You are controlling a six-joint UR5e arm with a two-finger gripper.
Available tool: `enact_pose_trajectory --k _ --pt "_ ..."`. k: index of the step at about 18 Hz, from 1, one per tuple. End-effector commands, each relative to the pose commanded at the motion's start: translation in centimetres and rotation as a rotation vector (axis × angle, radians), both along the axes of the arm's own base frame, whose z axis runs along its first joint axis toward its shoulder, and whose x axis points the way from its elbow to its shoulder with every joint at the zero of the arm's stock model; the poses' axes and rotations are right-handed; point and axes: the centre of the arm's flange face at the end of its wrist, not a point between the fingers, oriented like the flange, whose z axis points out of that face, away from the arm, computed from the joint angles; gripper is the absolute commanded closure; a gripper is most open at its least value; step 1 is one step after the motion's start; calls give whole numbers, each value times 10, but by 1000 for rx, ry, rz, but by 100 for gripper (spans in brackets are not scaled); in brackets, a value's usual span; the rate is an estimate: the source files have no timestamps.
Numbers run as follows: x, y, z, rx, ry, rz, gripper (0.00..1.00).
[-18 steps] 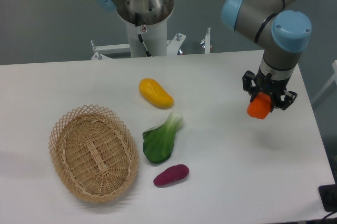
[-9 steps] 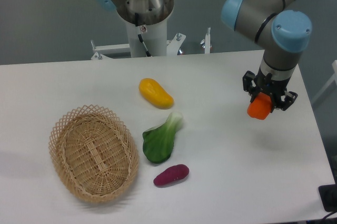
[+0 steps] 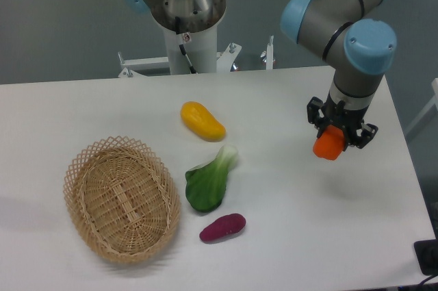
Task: Place the orange in the basket
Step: 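Carry the held orange object past the bok choy toward the wicker basket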
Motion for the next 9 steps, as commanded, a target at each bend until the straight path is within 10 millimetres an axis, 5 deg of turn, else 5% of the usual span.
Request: enact_pose_trajectory --k 9 --pt "55 47 -15 -8 -30 14 76"
